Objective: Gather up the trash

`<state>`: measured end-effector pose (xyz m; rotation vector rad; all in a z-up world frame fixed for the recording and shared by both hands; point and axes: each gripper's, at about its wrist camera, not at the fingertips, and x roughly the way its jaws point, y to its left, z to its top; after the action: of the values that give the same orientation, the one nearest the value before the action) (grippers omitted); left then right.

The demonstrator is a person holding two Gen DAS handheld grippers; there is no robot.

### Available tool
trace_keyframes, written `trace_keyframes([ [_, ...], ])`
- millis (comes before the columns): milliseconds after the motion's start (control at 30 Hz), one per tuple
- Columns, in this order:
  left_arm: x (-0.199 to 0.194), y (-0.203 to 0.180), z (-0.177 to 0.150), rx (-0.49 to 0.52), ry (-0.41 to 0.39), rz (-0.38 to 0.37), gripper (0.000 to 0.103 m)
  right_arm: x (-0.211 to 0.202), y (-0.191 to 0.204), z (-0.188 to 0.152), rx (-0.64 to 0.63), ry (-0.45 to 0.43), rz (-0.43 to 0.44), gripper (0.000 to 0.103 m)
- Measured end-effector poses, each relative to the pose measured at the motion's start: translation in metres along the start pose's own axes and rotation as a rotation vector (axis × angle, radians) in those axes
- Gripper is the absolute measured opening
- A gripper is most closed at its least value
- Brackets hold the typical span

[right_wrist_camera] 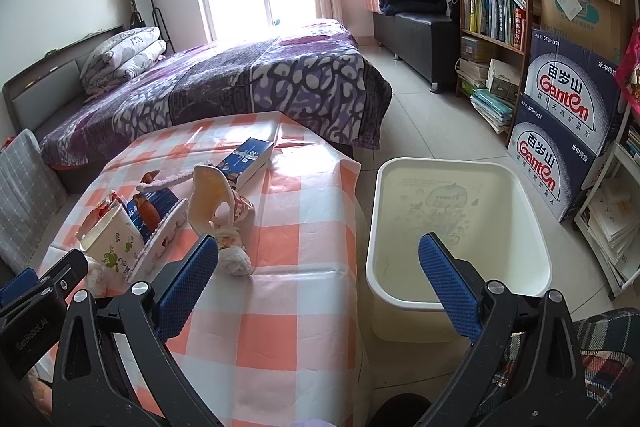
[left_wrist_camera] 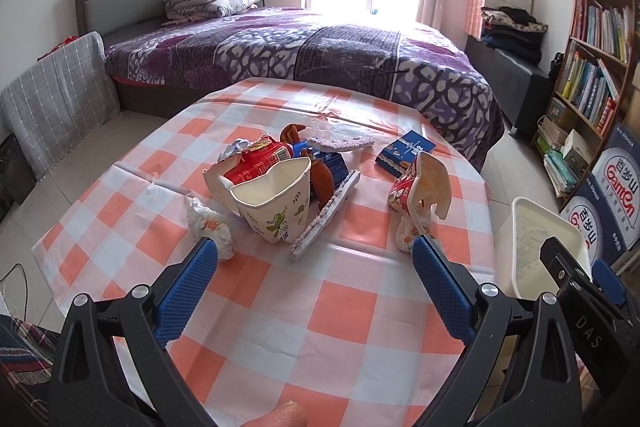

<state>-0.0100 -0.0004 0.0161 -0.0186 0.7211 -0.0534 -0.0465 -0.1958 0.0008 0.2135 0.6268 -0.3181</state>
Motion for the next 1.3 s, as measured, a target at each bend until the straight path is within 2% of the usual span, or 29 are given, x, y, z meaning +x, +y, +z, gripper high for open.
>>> trace_keyframes([
  [1300,0.0006,0.0004,-0.0002,-0.003,0.000,-0.001,0.095,-0.0026,0.0027,-0.0005,0.009,-0.011,0.015,0.096],
])
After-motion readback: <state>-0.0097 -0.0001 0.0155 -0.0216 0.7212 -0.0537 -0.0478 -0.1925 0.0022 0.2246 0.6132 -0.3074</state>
